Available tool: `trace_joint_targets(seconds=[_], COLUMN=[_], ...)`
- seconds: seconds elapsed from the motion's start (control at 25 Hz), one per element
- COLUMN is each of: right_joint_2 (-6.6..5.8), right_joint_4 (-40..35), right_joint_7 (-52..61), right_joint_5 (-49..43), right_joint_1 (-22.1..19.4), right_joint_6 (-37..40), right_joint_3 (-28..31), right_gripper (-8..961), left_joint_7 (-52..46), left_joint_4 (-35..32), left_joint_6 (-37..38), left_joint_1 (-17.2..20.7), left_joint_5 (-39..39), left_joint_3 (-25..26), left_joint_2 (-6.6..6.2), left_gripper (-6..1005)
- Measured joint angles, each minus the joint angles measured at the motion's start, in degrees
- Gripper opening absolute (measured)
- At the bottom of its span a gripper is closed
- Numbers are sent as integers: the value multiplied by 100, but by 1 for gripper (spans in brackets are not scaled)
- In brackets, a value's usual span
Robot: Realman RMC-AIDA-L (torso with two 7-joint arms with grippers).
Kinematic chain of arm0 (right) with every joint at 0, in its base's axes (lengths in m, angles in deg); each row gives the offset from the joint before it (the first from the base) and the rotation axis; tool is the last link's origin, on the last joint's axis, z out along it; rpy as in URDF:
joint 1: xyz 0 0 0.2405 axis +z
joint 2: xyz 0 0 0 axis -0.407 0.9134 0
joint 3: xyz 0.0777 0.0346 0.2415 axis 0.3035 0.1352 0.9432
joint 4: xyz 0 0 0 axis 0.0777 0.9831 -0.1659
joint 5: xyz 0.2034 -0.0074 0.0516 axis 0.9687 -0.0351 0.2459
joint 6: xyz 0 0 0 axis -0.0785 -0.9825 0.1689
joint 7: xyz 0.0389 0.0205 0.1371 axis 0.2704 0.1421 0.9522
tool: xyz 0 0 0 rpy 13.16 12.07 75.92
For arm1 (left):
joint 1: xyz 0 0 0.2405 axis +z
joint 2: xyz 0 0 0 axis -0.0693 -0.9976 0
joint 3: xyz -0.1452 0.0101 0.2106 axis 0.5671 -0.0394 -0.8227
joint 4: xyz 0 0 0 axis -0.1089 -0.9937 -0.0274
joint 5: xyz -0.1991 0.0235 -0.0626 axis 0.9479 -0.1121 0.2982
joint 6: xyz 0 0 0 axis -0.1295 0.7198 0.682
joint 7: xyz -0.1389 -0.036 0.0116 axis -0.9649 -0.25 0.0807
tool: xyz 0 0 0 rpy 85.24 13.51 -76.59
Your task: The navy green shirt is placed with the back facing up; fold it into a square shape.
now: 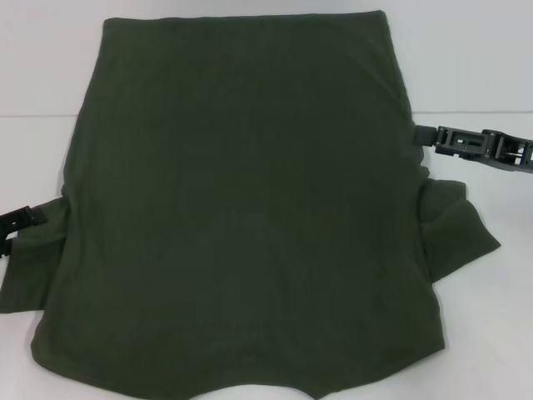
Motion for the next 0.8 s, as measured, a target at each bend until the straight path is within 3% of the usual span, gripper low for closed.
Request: trace_joint_targets(seconds=[0.32,0.8], right_joint_2=[0,0], right_joint_4=[0,0], right_joint_7=[-12,-12], right_joint_5=[3,11], right_joint_1=[-38,-60], right_joint_6=[26,61], right_joint_3=[91,171], right_gripper=[858,854], left_joint_7=[-80,-159], left_joint_4=[-44,-71], left_joint_6=[49,16], left_joint_1=[9,-97], left_joint_5=[-47,-380], left_joint_3=[-4,12], left_joint_2=[-23,-1], left_gripper=[780,288])
